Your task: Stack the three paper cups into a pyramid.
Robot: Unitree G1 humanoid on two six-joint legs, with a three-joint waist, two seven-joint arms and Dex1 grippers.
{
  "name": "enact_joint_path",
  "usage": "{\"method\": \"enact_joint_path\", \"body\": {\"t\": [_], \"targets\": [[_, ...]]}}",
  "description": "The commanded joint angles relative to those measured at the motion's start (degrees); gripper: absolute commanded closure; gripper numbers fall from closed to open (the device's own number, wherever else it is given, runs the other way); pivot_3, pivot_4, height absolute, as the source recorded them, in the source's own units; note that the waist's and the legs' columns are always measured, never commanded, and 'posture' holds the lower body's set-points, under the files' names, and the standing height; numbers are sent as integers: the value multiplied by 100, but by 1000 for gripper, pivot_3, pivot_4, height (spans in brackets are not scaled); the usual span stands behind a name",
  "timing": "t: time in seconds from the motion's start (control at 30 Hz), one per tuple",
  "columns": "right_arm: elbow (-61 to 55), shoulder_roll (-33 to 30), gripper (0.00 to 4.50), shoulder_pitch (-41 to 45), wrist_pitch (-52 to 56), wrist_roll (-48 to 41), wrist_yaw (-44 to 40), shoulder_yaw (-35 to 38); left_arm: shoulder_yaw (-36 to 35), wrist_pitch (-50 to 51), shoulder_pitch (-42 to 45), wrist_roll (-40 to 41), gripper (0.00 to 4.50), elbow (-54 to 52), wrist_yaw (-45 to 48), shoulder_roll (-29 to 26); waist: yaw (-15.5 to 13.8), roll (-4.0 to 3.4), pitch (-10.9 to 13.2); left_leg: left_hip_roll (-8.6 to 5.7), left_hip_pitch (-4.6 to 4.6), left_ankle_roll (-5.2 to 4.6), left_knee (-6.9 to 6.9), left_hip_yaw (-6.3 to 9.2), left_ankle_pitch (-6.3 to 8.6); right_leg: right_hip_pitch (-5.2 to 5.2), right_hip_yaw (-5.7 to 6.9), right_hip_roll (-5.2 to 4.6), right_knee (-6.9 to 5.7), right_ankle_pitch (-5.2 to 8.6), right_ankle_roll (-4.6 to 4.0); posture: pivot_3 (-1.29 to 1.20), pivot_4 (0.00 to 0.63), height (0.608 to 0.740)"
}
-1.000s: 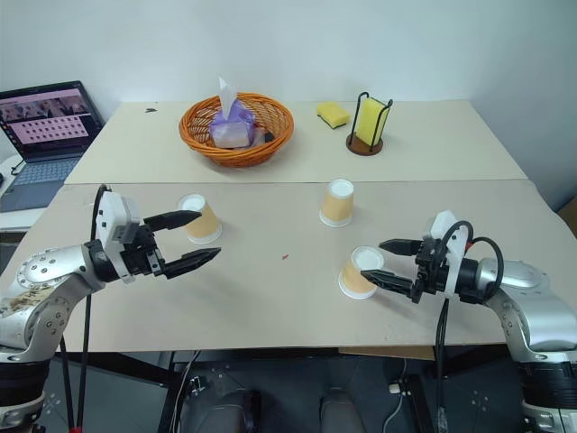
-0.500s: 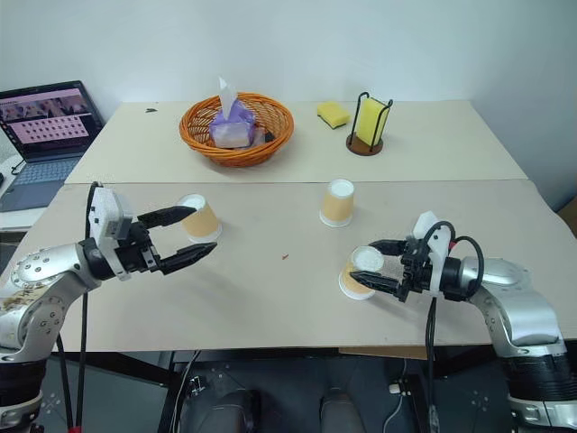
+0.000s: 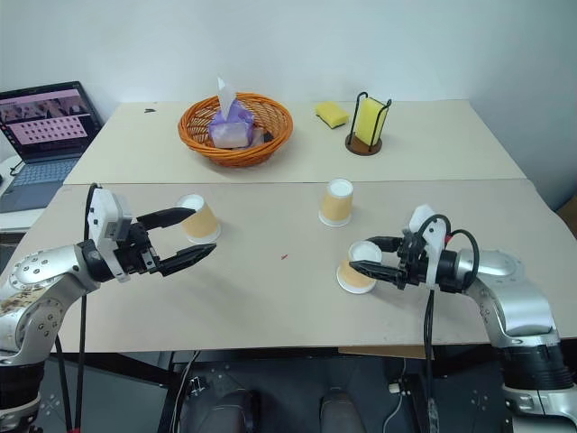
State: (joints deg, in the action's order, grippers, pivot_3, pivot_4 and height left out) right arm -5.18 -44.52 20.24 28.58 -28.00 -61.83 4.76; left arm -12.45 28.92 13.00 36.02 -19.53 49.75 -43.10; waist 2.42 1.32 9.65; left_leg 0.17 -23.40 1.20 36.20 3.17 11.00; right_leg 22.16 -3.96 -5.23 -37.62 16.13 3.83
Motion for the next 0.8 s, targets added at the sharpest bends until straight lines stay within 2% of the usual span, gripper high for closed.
{"method": "enact_joint_path", "body": {"t": [0.03,0.13,0.33,0.47,0.63,0.8], "targets": [[-220,-111,1265,672,-32,-76,-252,-93,-137,8,9,32,0,-166,-17,-87,9,0,0,0,-1,0,0,0,0,1,0,1,0,0,0,0,150,740],[33,15,1265,1595,-48,174,-445,-578,-98,-13,-15,14,0,-157,1,-70,38,-2,1,2,1,0,-1,-2,0,4,-2,1,-2,0,0,0,150,740],[1068,931,1265,3356,29,571,-841,-1621,18,-55,13,-22,0,-152,-9,7,41,1,2,4,-3,0,-3,2,0,10,0,3,-1,-1,-2,0,150,740],[3171,1875,1265,4356,-655,1400,-789,-2258,-46,-24,-120,-13,0,-235,-130,48,19,3,3,4,-7,1,-4,7,0,14,4,3,-3,-2,-3,0,150,740],[5249,2852,1265,5082,-1408,1841,-890,-2364,-223,67,-407,95,0,-588,-304,33,42,5,4,1,-7,4,-6,6,-2,23,2,1,-9,-4,-7,0,150,740],[6519,3322,1265,5437,-1940,2114,-926,-2177,-426,185,-679,182,0,-870,-475,3,24,5,5,-1,-26,7,-11,5,-4,46,3,-3,-31,-6,-9,0,150,740]]}}
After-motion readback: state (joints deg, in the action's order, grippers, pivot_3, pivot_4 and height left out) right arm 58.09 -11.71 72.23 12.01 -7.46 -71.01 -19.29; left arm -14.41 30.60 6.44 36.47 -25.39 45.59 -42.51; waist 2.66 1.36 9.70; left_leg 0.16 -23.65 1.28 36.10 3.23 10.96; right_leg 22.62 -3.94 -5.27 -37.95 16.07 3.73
